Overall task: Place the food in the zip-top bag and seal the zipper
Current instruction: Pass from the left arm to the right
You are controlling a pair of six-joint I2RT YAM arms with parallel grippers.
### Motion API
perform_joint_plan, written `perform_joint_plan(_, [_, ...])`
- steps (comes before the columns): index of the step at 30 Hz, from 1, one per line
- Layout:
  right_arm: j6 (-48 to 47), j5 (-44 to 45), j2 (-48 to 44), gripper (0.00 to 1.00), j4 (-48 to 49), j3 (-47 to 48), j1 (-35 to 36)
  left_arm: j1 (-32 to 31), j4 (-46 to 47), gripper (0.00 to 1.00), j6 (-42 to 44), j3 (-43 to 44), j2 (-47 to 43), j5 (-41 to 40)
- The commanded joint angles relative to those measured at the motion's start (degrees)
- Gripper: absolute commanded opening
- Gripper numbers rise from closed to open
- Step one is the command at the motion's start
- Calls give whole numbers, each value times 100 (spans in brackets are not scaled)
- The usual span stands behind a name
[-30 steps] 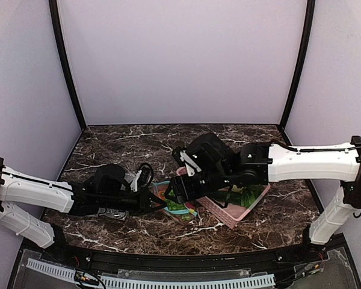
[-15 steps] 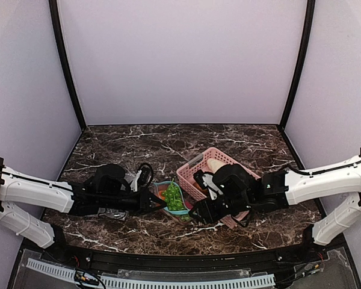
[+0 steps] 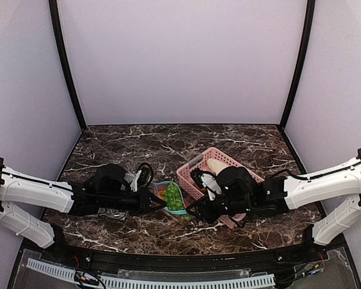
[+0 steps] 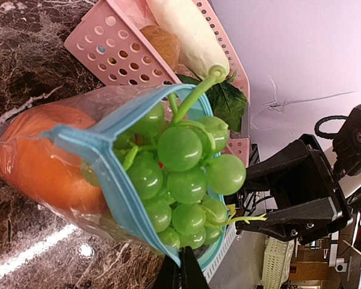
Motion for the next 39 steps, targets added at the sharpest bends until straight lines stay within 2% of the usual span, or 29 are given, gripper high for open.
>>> perform_joint_plan(1, [-169, -146, 107, 36, 370, -240, 41, -3, -103, 1, 42, 64, -174, -93])
perform_joint_plan(8, [-235, -458, 164, 34, 564, -432, 34, -6, -161, 1, 47, 70, -194, -114])
perform_joint_plan(15, [-332, -423, 230, 13, 658, -400, 40, -2, -189, 1, 42, 77, -212, -119])
perform_joint_plan(18, [-366, -431, 275, 7, 645, -363, 37, -7, -232, 1, 51, 79, -224, -140])
perform_joint_plan(20, [-368, -460, 289, 7, 618, -343, 43, -6, -258, 1, 60, 79, -238, -150])
perform_joint_plan(24, [-377, -485, 303, 15, 557, -354, 51, -4, -307, 1, 72, 78, -282, -181])
perform_joint_plan(39, [-411, -503, 419, 17, 524, -369, 90, -2, -381, 1, 108, 78, -348, -225])
